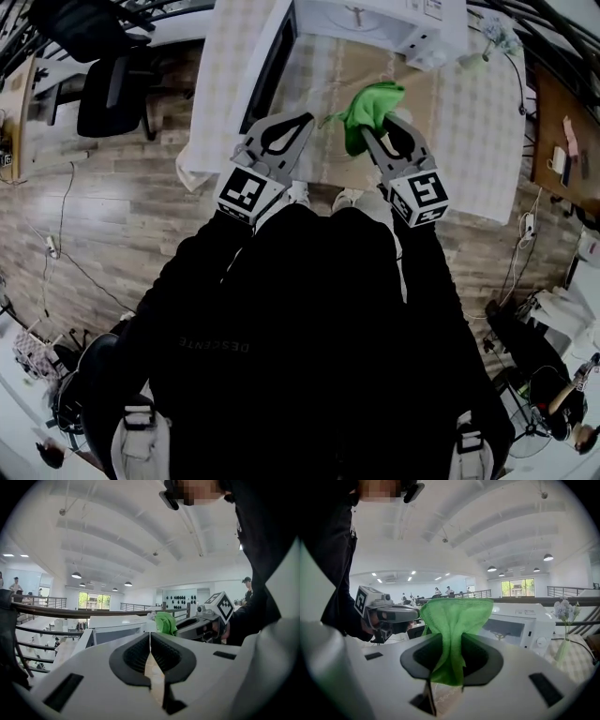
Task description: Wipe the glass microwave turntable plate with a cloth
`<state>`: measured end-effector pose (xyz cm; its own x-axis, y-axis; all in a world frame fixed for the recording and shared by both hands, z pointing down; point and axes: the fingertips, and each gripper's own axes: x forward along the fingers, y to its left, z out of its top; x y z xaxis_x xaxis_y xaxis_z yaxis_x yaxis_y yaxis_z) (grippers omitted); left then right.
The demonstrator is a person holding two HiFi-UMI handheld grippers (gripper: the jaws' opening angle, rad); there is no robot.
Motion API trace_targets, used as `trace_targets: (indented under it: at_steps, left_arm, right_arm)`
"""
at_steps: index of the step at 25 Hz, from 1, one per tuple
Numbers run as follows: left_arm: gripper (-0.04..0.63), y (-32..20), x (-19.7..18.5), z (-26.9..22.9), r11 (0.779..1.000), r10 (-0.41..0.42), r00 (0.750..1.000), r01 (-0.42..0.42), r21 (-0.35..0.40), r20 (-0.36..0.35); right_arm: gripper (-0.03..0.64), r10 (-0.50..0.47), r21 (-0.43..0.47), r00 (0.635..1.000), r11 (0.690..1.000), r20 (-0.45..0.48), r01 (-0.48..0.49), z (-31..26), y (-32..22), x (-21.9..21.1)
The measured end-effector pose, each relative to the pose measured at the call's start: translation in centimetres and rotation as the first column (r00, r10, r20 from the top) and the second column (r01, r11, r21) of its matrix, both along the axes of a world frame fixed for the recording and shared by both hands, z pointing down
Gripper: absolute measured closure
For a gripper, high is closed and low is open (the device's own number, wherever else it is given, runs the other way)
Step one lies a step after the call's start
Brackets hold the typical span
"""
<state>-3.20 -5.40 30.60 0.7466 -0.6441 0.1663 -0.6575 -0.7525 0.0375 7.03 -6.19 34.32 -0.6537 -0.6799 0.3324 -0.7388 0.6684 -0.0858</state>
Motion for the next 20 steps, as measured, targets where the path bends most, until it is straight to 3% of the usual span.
trace_targets:
  at_steps: [6,15,20]
  left_arm:
    - [0.574,-1.1,-0.4,1.3,0.993,-0.111,0.994,0.111,-0.027,-0.004]
    - [0.574,-2.2,-0.5,4.0,0.978,-0.201,0.980,0.201,-0.047,0.013]
    - [0.574,-3.0,-0.6,6.2,0.971,-0.234,0.971,0.235,-0.044,0.042]
  right_arm:
    - [0.479,-0.063,-0.044,0.998,0.997,-0.027,0.062,2.4,-2.8,0.3]
    - [0.479,-0.162,-0.099,0.981,0.983,-0.105,0.152,7.8,-5.6,-1.6]
    - [0.479,-0.229,-0.128,0.954,0.970,-0.192,0.207,12.0,-6.8,-3.8]
